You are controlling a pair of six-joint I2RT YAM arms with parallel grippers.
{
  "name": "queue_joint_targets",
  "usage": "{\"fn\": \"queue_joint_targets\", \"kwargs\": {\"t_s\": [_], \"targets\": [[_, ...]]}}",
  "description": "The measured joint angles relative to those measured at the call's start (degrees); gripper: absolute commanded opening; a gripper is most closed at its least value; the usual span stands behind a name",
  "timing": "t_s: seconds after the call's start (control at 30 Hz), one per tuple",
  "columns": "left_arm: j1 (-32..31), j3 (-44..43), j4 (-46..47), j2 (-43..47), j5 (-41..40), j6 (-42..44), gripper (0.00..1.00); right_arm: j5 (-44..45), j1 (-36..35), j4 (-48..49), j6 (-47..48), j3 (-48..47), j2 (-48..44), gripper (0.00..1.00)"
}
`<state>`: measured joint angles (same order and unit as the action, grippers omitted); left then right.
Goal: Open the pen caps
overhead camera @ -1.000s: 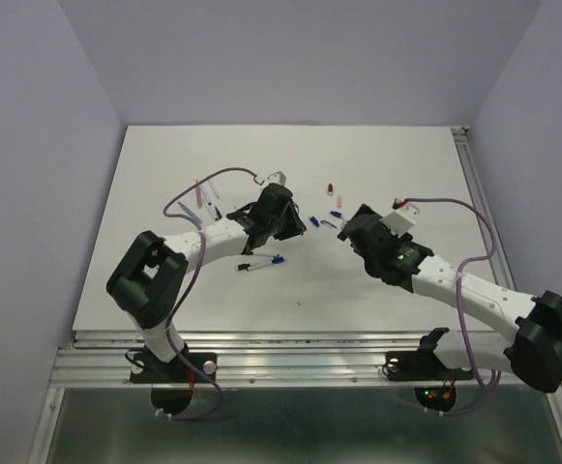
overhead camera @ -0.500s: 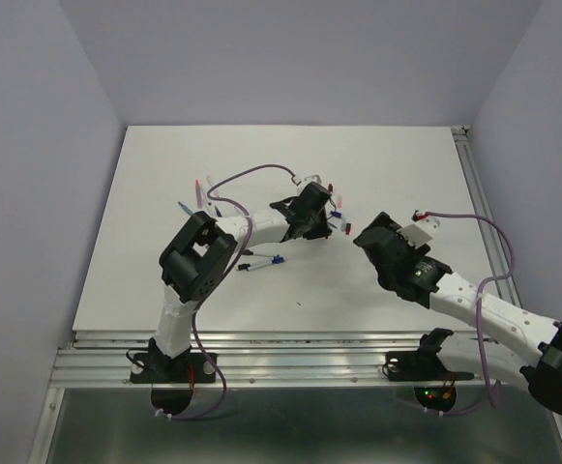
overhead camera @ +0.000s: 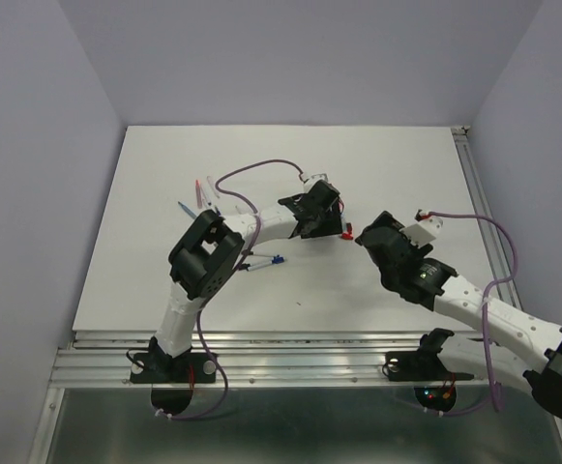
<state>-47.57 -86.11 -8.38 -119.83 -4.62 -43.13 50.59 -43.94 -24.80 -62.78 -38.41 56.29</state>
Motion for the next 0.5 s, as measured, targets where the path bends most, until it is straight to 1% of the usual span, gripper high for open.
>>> {"fn": "queue_joint_targets", "kwargs": {"t_s": [0.07,0.1,0.13,0.23,0.3,0.37,0.4,0.43,0.47,0.5], "targets": [[-0.4,0.2,-0.5,0.7,-0.2,1.0,0.82,0.0,0.0,0.2,0.1,0.0,-0.4,1.0],[-0.7,0.4,-0.8,1.3,-0.3,1.7,0.87,0.0,0.0,0.5,0.3,0.0,-0.5,1.0],[-1.0,0.8,-1.1,2.4,-0.5,2.3,0.87,-0.1,0.0,0.8,0.5,0.0,-0.5,1.0],[-2.3,5.9,-1.2,10.1,-1.3,4.3,0.88,-1.0,0.0,1.8,2.4,0.0,-0.5,1.0],[-2.7,8.8,-1.0,14.7,-2.1,4.6,0.9,-3.3,0.0,5.0,7.4,0.8,-0.5,1.0],[-3.1,14.6,-1.5,22.4,-4.2,4.6,0.91,-8.2,0.0,10.3,14.0,2.3,-0.4,1.0],[-3.1,16.4,-1.4,24.9,-4.9,4.6,0.91,-12.2,0.0,13.0,18.2,3.1,-0.2,1.0],[-2.9,20.2,-1.9,29.3,-6.5,3.8,0.91,-14.8,0.0,14.9,20.9,3.5,0.3,1.0],[-2.7,21.9,-2.1,31.3,-7.2,3.6,0.94,-17.2,0.0,16.0,23.0,3.5,0.9,1.0],[-2.2,25.8,-2.6,35.6,-8.5,2.5,0.97,-22.3,0.0,18.6,26.4,3.5,2.7,1.0]]}}
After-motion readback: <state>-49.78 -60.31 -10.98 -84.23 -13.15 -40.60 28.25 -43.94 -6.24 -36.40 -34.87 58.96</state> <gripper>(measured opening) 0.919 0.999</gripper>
